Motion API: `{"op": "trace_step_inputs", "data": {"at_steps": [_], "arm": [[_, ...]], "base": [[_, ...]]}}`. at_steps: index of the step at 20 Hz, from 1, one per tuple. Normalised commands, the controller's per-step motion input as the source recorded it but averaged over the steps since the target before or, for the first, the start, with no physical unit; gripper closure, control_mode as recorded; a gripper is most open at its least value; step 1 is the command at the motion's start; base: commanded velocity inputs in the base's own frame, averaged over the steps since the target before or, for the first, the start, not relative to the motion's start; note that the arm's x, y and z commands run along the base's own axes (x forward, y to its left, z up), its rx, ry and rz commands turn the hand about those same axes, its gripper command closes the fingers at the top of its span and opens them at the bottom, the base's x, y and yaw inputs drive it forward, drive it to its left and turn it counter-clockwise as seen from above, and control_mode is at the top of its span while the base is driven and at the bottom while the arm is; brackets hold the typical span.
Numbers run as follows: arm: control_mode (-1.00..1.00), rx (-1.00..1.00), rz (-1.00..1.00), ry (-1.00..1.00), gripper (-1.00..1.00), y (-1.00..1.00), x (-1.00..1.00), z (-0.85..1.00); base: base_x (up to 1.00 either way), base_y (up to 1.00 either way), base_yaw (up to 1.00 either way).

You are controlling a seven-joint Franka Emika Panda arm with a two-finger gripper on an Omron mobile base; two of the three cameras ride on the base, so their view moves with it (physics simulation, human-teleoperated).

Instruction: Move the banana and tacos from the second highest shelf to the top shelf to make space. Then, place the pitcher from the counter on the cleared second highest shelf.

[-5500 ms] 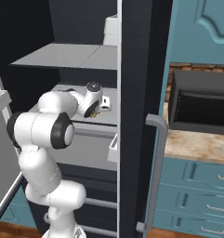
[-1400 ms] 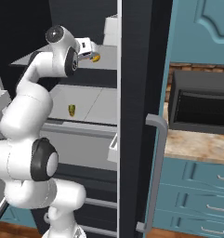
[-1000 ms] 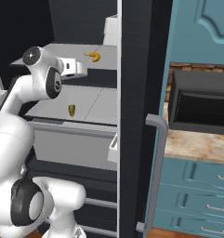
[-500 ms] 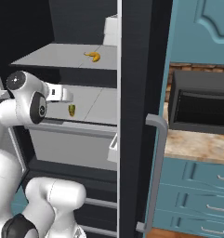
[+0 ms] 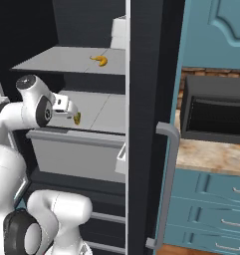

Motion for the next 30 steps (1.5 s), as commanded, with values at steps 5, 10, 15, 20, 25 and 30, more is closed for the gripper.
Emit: {"op": "trace_step_inputs", "data": {"at_steps": [5, 10, 15, 20, 25, 30], "arm": [[-1.00, 0.00, 0.04, 0.03, -1.00, 0.00, 0.34, -0.62], [-1.00, 0.00, 0.03, -0.06, -1.00, 0.00, 0.28, -0.56], [-1.00, 0.00, 0.02, -0.05, -1.00, 0.00, 0.47, -0.28], [-1.00, 0.00, 0.02, 0.00, -1.00, 0.02, 0.58, -0.24], [-1.00, 0.00, 0.03, 0.00, -1.00, 0.06, 0.60, -0.16], [-1.00, 0.00, 0.02, 0.00, -1.00, 0.13, 0.60, -0.15]], "base": [[0.00, 0.00, 0.00], [0.00, 0.00, 0.00], [0.00, 0.00, 0.00], [0.00, 0.00, 0.00], [0.00, 0.00, 0.00], [0.00, 0.00, 0.00]]}}
